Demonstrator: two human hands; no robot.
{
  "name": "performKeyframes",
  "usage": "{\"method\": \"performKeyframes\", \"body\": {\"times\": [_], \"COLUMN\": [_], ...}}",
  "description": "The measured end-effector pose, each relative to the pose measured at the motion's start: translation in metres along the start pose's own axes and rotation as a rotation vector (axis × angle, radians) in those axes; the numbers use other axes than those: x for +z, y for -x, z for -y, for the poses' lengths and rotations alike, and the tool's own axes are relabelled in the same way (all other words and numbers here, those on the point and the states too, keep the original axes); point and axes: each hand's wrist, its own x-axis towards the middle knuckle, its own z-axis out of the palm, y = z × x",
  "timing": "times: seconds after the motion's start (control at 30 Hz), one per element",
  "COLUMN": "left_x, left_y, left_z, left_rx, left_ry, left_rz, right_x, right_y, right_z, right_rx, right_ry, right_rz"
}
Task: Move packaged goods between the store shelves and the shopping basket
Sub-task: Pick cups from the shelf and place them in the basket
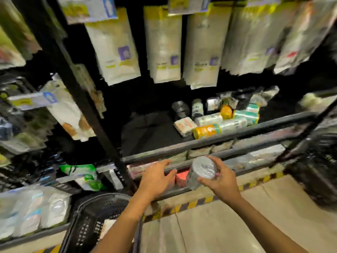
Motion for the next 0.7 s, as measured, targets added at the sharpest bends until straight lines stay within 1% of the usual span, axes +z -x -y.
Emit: {"method": "performKeyframes", "body": {"times": [0.1, 0.2, 0.33, 0.43, 0.57, 0.7], "left_x": [0.021, 0.055, 0.111, 0.151, 0.199, 0.24], "left_y": [-0.022, -0.038, -0.049, -0.053, -0.067, -0.089], "left_z": [-0.066, -0.136, -0.236, -0.305, -0.379, -0.439], "left_rx": [0.149, 0.252, 0.38, 0.463, 0.574, 0.66], "left_ry": [-0.056, -0.108, -0.124, -0.09, -0.158, -0.215], "left_rz": [0.022, 0.072, 0.148, 0.204, 0.306, 0.37], "right_x": [-0.063, -0.132, -0.227, -0.294, -0.368, -0.422], "right_y": [0.005, 0.013, 0.033, 0.048, 0.064, 0.07], "right_z": [-0.022, -0.052, -0.09, -0.114, -0.137, -0.171], "right_rx": [0.041, 0.096, 0.14, 0.149, 0.211, 0.312], "right_ry": [0.017, 0.014, 0.067, 0.087, 0.074, 0.071], "right_rz": [-0.139, -0.243, -0.373, -0.476, -0.614, -0.731]}}
